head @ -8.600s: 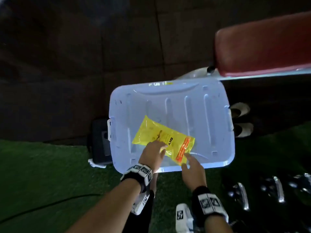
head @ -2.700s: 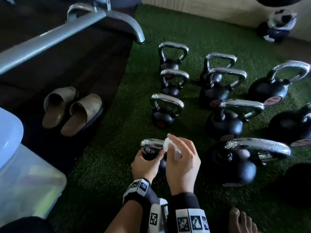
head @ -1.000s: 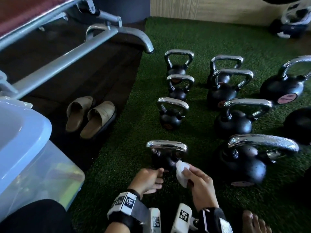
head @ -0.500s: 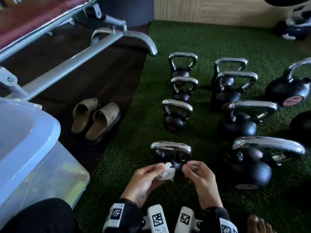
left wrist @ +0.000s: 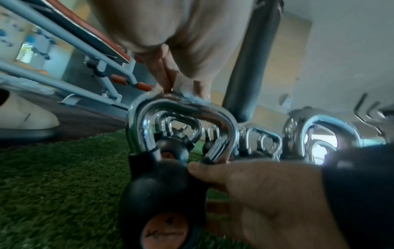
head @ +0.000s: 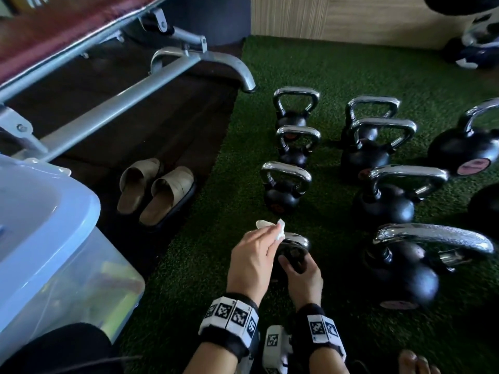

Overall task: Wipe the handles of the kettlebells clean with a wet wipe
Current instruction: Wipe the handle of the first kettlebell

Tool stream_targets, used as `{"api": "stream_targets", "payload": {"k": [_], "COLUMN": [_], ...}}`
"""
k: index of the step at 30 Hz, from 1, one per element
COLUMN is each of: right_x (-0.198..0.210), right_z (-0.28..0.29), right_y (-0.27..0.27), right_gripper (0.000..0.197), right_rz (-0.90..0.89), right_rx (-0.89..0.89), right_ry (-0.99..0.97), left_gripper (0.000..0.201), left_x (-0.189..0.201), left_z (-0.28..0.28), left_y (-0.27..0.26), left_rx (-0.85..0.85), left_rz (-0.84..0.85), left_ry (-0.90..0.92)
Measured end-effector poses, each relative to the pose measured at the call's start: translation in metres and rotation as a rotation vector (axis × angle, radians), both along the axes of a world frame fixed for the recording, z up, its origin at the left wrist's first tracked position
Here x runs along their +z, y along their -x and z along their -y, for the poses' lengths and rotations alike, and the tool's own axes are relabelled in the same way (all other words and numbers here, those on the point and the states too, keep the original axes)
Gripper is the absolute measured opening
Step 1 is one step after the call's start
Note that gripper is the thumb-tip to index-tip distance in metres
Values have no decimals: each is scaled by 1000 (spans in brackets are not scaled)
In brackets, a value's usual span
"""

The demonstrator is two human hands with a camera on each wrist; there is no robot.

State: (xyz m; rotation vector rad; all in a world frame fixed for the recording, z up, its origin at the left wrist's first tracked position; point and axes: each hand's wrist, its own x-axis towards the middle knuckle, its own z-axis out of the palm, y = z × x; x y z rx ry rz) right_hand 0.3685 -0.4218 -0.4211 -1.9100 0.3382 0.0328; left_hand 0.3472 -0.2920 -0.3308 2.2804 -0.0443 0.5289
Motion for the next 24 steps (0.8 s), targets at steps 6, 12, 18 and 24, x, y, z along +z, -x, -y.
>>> {"api": "stream_targets", "payload": {"k": [6,12,18,24], "right_x": [2,8,4,8], "right_z": [6,4,-1,2], "right_y": [-2,2,4,5], "right_gripper": [13,11,12,11], "right_rz": [-27,-36,-57,-73], "right_rx": [37,32,-34,-36], "right_ry": [-24,-11,-34,-55], "left_gripper": [31,27,27,27], "left_x": [-11,-17,-45,-63], "left_z": [-25,-21,-36,-38], "left_y": [2,6,3,1], "left_rx": [123,136,308,247], "left_rz": [19,107,120,-131], "left_ry": [136,245,280,1021]}}
